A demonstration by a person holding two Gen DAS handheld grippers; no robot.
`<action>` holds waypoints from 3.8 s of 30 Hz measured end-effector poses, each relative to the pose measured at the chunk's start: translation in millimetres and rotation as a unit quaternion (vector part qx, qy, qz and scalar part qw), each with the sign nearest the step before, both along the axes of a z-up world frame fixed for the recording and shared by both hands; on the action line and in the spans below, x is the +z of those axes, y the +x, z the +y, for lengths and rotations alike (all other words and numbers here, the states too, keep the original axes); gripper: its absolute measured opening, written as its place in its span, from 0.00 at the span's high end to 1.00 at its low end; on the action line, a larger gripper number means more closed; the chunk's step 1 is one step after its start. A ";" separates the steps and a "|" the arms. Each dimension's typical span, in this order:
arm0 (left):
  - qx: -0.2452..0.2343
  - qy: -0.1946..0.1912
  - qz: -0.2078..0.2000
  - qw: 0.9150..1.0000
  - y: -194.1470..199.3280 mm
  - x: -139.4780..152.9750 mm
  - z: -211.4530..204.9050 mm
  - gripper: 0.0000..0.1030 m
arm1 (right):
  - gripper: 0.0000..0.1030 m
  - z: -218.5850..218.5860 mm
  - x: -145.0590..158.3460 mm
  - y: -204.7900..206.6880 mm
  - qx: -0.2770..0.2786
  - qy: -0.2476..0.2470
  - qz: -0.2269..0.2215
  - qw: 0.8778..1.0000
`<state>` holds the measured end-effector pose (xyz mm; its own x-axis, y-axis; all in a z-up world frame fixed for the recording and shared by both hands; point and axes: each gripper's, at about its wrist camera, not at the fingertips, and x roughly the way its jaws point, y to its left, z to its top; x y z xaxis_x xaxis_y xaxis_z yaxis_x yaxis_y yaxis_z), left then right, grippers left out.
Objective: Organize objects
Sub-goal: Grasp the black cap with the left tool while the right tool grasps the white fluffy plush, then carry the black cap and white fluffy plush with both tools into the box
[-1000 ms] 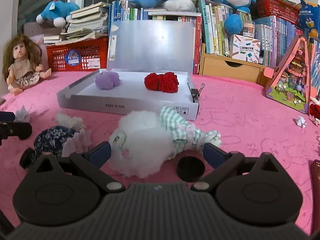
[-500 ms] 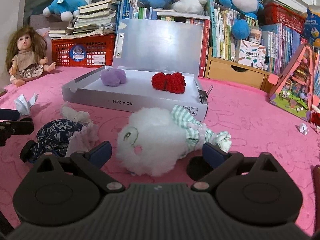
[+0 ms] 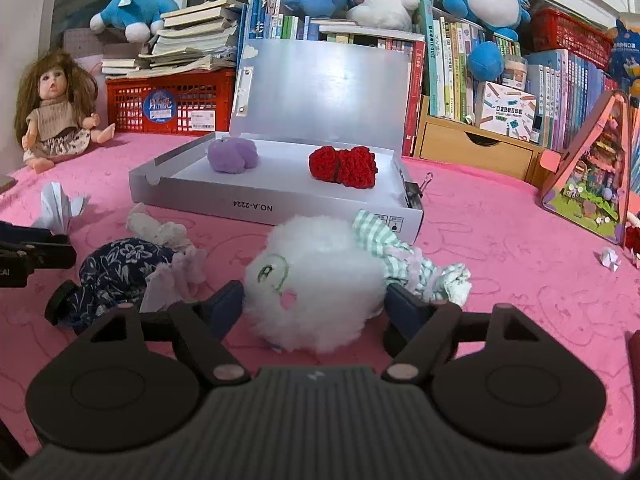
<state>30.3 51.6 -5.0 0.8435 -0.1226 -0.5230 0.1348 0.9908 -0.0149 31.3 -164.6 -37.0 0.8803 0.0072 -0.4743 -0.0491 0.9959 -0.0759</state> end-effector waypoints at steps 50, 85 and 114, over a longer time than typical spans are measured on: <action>-0.021 -0.014 -0.025 0.999 1.8 31.1 -17.9 0.63 | 0.52 6.6 36.1 -21.6 0.002 0.009 -0.048 0.999; -0.040 -0.040 -0.060 0.997 81.8 79.4 -34.7 0.63 | 0.59 -36.8 81.8 49.6 -0.026 0.098 -0.074 0.992; 0.012 -0.058 0.097 0.994 245.7 29.5 -52.5 0.63 | 0.59 -67.9 17.1 188.0 -0.046 0.285 0.102 0.952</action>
